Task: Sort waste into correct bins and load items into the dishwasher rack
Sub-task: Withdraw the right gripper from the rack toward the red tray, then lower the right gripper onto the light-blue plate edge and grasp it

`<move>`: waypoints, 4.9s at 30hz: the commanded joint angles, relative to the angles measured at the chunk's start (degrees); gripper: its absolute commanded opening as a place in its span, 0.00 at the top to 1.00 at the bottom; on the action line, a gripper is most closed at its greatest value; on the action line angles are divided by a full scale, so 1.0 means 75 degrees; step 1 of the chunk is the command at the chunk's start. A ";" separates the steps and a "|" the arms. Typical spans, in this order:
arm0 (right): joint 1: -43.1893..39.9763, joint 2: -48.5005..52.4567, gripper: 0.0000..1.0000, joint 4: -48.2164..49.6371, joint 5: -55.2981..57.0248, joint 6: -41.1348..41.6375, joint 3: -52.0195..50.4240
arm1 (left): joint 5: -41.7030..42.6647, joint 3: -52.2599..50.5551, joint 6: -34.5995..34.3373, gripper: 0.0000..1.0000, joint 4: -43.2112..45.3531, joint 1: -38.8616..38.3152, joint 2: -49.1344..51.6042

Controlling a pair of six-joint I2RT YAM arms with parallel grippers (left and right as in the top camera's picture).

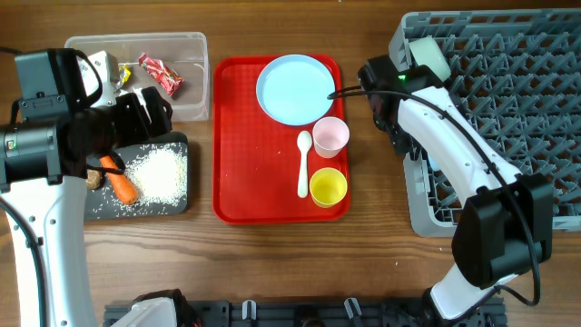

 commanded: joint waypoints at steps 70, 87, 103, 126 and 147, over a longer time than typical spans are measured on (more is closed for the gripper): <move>0.0026 -0.1023 0.27 0.2836 -0.7128 0.0495 0.0408 | -0.0047 0.0058 0.0119 0.00 0.0017 0.0041 -0.0020; 0.0026 0.2113 0.34 0.3518 -0.7309 0.0536 0.3346 | -0.0047 0.0058 0.0119 0.00 0.0017 0.0041 -0.0020; 0.0181 0.3873 0.50 0.3797 -0.7210 0.0930 0.3287 | -0.0047 0.0058 0.0119 0.00 0.0017 0.0041 -0.0020; 0.0181 0.4089 0.96 0.3646 -0.6522 0.0979 0.3095 | -0.0047 0.0058 0.0119 0.00 0.0017 0.0041 -0.0020; 0.0181 0.2264 0.49 0.3267 -0.6516 0.0994 0.3098 | -0.0047 0.0058 0.0119 0.00 0.0017 0.0041 -0.0020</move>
